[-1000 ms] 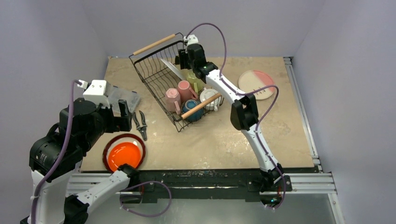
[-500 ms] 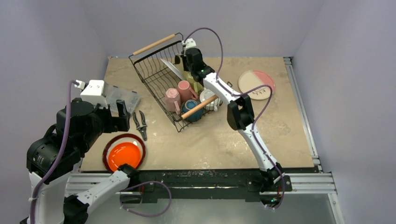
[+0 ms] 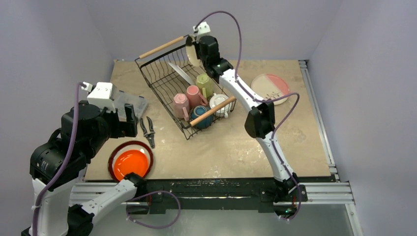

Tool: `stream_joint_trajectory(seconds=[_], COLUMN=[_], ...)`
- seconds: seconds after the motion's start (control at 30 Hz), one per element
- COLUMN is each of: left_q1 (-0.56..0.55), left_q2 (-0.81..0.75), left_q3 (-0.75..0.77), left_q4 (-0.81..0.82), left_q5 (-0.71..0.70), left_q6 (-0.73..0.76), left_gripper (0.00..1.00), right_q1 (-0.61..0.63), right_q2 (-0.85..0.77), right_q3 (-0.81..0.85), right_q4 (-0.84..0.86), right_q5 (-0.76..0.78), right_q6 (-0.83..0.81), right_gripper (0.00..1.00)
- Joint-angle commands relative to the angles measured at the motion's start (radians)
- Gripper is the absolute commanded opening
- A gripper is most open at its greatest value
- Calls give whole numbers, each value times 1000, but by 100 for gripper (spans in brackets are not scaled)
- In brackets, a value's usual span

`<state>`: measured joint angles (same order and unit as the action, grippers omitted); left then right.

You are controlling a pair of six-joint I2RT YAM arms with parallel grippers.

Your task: Load the mixed dishes into the dish rack

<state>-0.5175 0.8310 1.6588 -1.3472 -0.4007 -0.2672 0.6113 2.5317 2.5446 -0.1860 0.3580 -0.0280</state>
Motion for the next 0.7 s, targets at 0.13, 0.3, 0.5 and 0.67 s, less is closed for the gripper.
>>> stream_joint_trajectory(seconds=[0.13,0.3,0.5,0.67], left_q1=[5,5,5,5], left_q2=[18,0,-14,-26], left_q3=[25,-11,-28,-41], left_q4=[69,88,99,104], left_q5=[9,4,6,11], left_q6=[37,25,21,18], left_gripper=[100,100,100,100], right_q1=[3,12,20,-103], right_q2=[-260,-397,-502,-641], right_q3=[-7,-136,-221,-365], right_q4=[100,18,-106,-142], right_q5=[156,129,114,-26], right_q6=[-55,46,185,402], right_gripper=[0,0,0,0])
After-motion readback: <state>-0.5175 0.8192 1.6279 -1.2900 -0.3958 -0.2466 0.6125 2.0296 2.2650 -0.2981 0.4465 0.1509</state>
